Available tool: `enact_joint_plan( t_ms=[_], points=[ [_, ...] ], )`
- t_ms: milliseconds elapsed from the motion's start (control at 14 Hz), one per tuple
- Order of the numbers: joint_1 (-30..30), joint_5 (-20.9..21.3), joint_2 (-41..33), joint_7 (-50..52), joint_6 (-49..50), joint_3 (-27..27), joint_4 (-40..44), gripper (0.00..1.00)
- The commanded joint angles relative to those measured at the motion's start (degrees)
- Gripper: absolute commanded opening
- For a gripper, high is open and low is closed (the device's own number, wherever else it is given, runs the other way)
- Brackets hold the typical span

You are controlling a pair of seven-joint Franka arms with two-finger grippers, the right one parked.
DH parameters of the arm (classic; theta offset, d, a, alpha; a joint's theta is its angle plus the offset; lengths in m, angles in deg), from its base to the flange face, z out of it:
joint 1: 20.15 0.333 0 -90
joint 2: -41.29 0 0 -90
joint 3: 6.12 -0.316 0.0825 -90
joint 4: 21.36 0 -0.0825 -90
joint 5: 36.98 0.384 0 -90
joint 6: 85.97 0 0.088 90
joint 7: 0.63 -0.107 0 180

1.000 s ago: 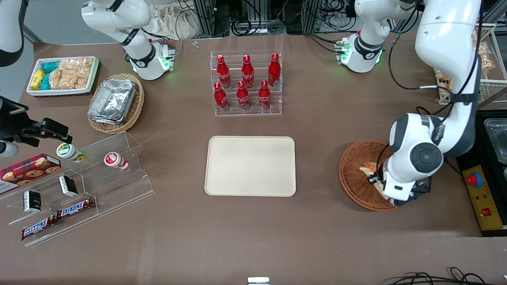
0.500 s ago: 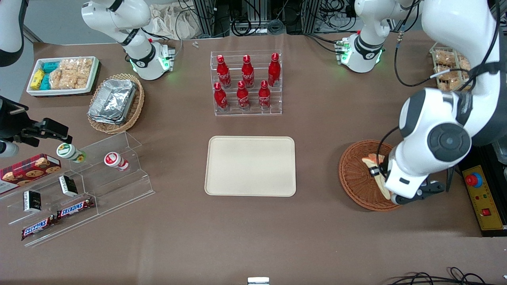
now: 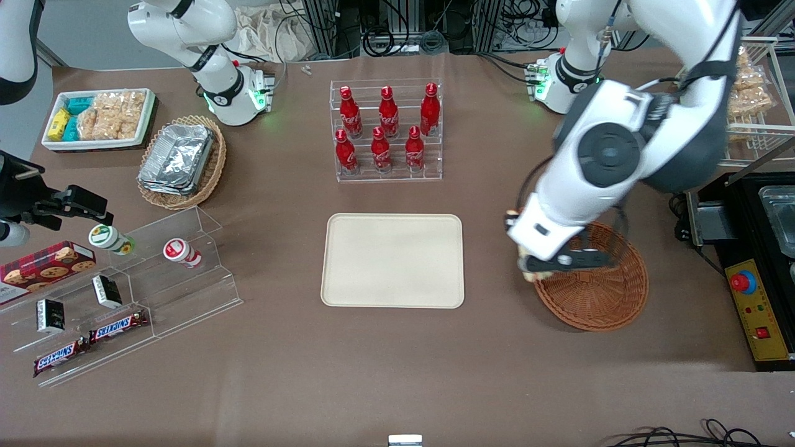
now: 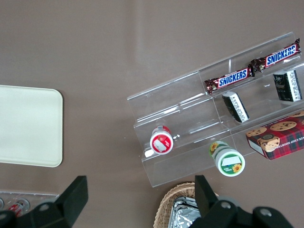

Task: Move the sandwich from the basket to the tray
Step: 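Carry the sandwich over the cream tray with the left gripper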

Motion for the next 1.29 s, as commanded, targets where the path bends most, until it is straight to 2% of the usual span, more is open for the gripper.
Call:
enact_joint_plan(
  t_ms=[0, 286, 571, 786, 1071, 1214],
  points=[
    [-4.06, 1.13, 4.61, 0.23, -3.29, 0.72, 0.82, 0.0],
    [-5.48, 0.52, 11.72, -0.65, -14.1, 1.68, 0.46, 0.0],
    [-5.48, 2.0, 16.83, -0.39, -22.2, 2.91, -1.03, 0.0],
    [-5.74, 8.59, 17.37, 2.24, -22.38, 2.91, -3.66, 0.0],
    [-9.17, 13.16, 17.98, 8.57, -23.08, 2.65, -4.98, 0.0],
    [-9.35, 13.26, 18.25, 9.28, -25.62, 2.56, -6.73, 0.0]
  ],
)
